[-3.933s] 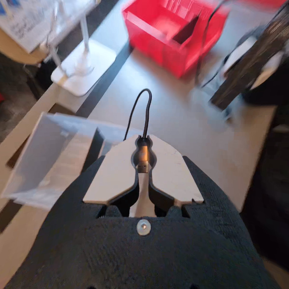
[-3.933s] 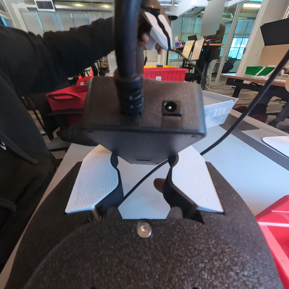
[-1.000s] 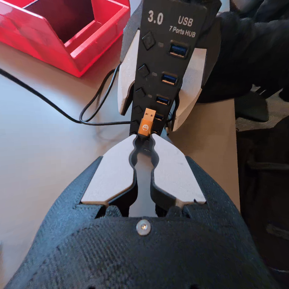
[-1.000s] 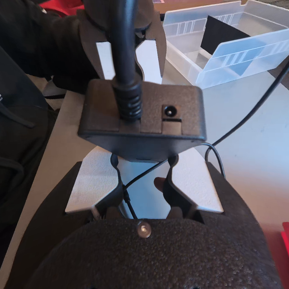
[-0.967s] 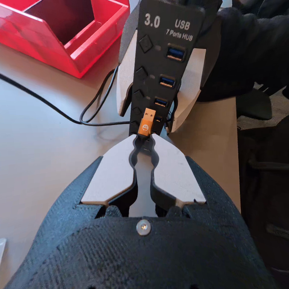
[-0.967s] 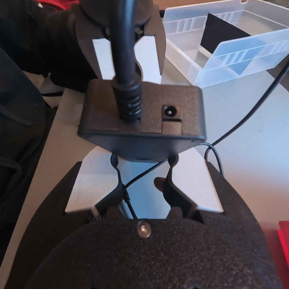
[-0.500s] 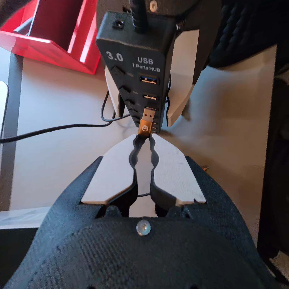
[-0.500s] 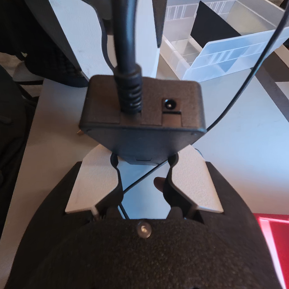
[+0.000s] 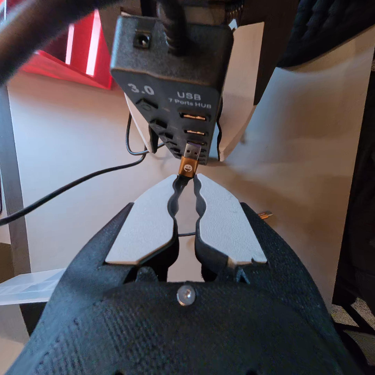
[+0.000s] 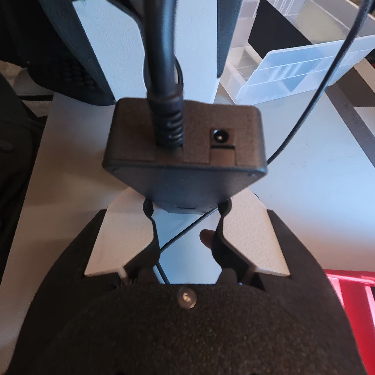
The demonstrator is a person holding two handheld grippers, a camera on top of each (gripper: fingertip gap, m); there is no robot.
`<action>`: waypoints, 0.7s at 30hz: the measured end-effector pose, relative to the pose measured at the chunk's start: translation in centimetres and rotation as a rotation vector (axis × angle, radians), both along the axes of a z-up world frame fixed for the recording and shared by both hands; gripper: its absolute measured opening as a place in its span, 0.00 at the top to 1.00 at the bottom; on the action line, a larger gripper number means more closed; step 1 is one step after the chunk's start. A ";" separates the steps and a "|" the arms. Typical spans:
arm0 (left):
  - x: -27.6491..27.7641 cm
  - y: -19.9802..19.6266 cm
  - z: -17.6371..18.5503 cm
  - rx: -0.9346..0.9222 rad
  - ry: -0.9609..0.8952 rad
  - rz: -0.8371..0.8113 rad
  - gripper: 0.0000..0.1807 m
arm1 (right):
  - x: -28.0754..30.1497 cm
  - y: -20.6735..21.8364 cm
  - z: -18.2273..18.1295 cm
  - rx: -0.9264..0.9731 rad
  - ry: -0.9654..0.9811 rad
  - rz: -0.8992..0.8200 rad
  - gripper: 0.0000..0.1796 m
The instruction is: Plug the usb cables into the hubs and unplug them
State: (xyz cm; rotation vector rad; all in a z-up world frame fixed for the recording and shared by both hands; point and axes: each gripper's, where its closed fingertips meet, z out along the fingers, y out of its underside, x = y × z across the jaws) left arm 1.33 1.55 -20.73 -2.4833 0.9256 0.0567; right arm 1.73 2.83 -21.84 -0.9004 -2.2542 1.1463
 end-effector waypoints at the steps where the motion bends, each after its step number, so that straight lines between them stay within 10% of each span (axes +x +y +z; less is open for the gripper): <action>1: 0.0 0.0 0.1 0.002 0.007 0.001 0.93 | 0.0 0.0 -0.1 0.001 -0.003 0.002 0.65; 21: 0.4 -1.3 -0.7 -0.050 0.011 -0.022 0.93 | -0.1 -1.3 -0.2 -0.110 0.028 0.071 0.65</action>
